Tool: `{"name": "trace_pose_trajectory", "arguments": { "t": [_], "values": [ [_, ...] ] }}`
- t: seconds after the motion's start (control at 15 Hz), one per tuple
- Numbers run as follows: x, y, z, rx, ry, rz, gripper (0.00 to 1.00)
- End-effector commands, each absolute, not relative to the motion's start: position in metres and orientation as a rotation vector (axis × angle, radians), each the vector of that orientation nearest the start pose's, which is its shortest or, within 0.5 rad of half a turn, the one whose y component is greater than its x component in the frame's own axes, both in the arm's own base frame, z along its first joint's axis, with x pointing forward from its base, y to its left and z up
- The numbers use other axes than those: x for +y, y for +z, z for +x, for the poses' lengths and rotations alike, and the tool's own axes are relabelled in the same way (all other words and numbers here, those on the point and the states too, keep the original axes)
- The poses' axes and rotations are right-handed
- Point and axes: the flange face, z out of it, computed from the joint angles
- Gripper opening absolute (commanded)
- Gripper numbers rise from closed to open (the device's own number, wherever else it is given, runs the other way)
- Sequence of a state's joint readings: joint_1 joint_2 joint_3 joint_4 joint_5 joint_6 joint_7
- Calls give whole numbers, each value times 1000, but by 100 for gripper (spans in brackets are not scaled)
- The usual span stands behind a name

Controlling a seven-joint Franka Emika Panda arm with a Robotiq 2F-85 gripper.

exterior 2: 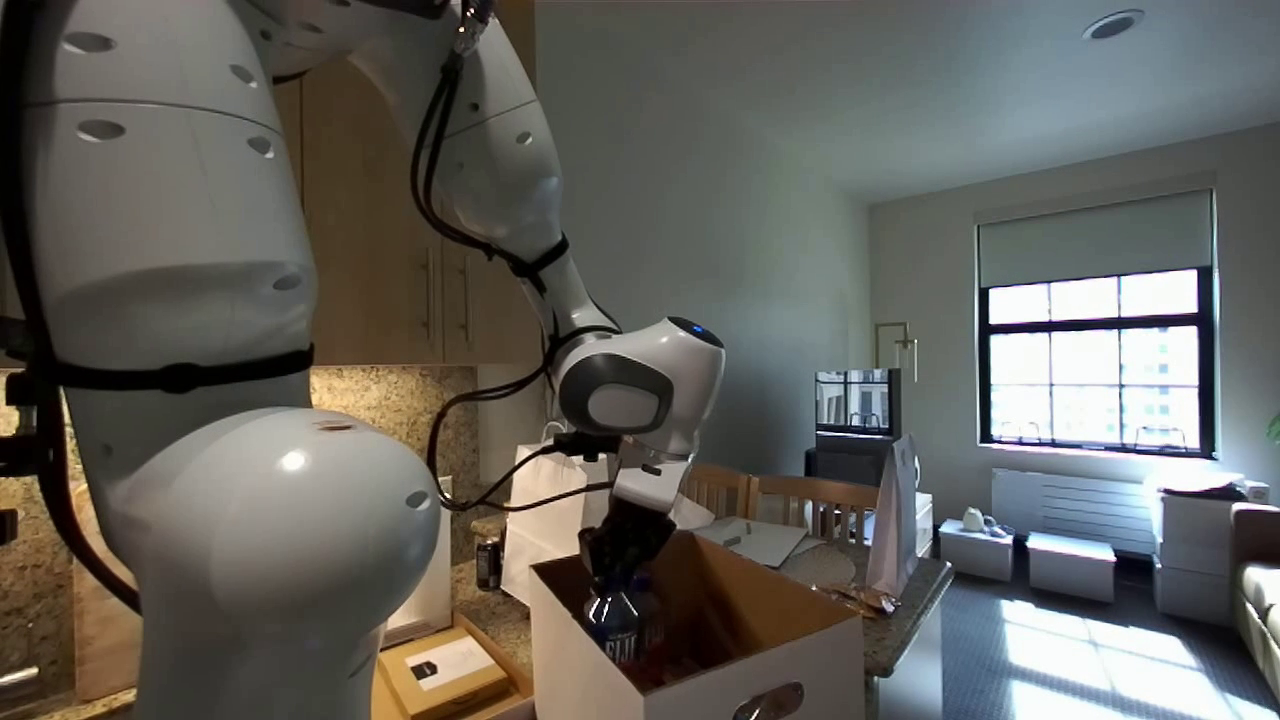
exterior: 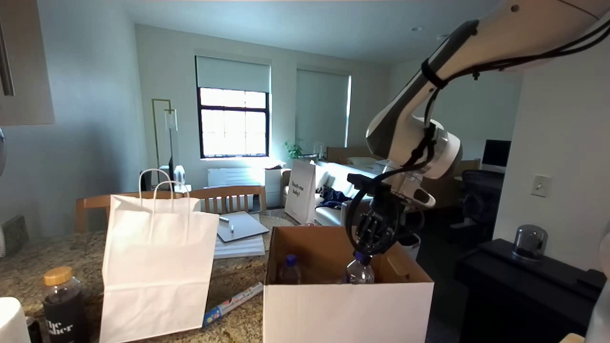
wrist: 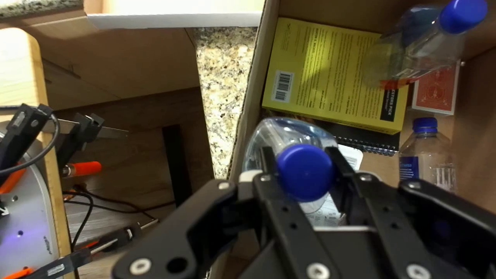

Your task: Pick up the bottles from the counter and put them in the box

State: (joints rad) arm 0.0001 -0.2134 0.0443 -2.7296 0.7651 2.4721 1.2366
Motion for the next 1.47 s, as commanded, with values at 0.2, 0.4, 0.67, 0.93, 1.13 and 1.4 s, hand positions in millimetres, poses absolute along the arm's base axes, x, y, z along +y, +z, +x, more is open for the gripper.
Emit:
{"name": "trace_pose_trajectory", "arguments": {
  "t": [0.2, 0.4, 0.67, 0.93, 1.13, 1.4],
  "values": [
    [31, 302, 391, 2162, 399, -1726, 10],
    [64, 310, 400, 2101, 373, -1828, 10],
    [127, 327, 418, 1969, 324, -1983, 10],
    [157, 315, 438, 2023, 228, -2021, 10],
    [166, 284, 447, 2047, 285, -2011, 10],
    [162, 248, 456, 2091, 389, -1934, 10]
  ]
}}
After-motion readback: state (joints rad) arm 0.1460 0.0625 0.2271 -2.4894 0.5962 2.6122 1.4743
